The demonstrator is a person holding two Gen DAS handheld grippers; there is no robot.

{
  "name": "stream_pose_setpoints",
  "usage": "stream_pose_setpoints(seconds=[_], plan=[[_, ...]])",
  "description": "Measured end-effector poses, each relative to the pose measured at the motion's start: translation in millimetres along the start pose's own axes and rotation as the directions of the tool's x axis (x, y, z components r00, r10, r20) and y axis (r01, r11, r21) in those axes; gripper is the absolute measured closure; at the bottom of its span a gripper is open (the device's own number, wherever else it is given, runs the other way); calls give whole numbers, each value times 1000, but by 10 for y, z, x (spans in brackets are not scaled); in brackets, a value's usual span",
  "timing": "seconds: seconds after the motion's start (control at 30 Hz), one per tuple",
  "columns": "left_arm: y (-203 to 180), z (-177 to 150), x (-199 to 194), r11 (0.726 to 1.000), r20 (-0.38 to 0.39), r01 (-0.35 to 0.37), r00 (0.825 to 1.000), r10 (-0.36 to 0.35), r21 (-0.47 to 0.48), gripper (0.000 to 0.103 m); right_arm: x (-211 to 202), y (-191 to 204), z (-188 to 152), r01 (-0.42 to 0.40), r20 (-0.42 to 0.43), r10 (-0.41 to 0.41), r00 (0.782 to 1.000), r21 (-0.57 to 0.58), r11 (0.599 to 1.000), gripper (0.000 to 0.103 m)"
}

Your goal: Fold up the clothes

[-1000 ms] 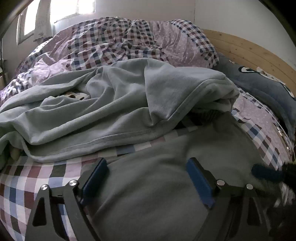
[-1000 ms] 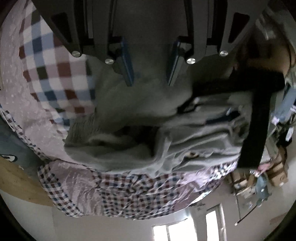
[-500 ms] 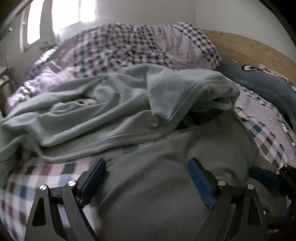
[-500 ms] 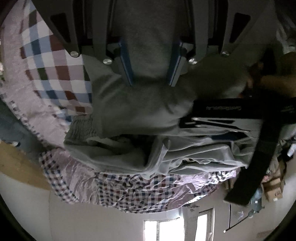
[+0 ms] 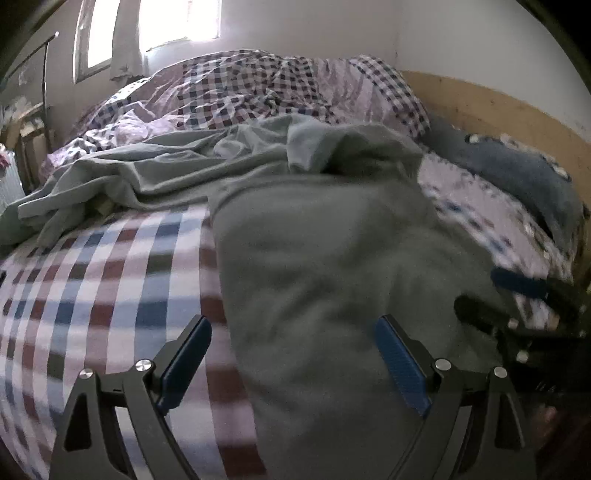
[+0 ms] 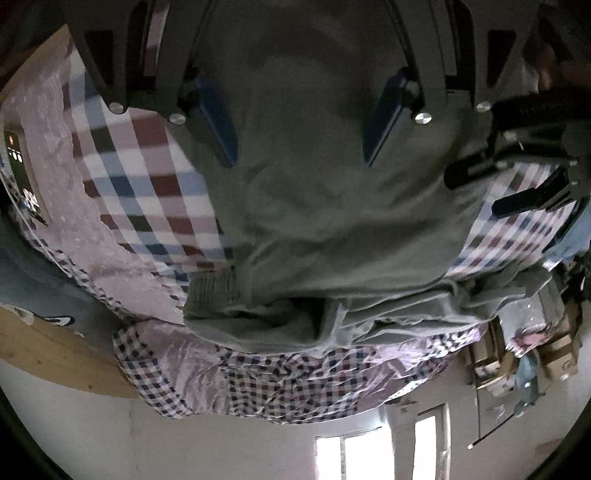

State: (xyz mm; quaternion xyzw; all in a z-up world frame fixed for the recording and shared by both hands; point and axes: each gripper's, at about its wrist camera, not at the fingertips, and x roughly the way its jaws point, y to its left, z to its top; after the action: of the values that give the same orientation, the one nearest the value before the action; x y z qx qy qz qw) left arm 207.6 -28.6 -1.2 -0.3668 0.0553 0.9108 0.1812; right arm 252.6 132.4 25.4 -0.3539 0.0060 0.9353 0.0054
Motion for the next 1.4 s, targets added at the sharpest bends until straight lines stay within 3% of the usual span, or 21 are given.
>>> stream_pose_setpoints(seconds=[0.33, 0.5, 0.83, 1.03, 1.1, 1.2, 1.3, 1.4], plan=[[-72, -435, -228, 1000, -43, -22, 999, 21, -14, 10, -180, 126, -344, 7, -56, -11, 998, -81, 997, 29], [-87, -598, -294, 999, -111, -21, 994, 17, -33, 10, -208, 159, -502, 10, -121, -23, 992, -108, 994, 28], [-28, -825, -272, 994, -259, 28, 964, -54, -104, 10, -189, 222, -638, 39, -222, -78, 972, -177, 983, 26], [101, -859, -318, 977, -284, 93, 948, -145, -189, 10, -260, 167, -630, 64, -257, -101, 961, -149, 987, 26], [192, -870, -351, 960, -276, 126, 941, -196, -250, 10, -323, 122, -591, 78, -239, -105, 965, -122, 990, 26], [365, -897, -401, 910, -239, 196, 925, -295, -365, 10, -442, -22, -494, 92, -191, -98, 977, -38, 995, 26], [525, -949, -398, 824, -173, 286, 894, -413, -489, 10, -559, -189, -407, 79, -134, -69, 989, 75, 994, 26], [685, -1001, -396, 713, -91, 369, 851, -517, -596, 10, -678, -358, -354, 54, -73, -41, 996, 184, 981, 26]])
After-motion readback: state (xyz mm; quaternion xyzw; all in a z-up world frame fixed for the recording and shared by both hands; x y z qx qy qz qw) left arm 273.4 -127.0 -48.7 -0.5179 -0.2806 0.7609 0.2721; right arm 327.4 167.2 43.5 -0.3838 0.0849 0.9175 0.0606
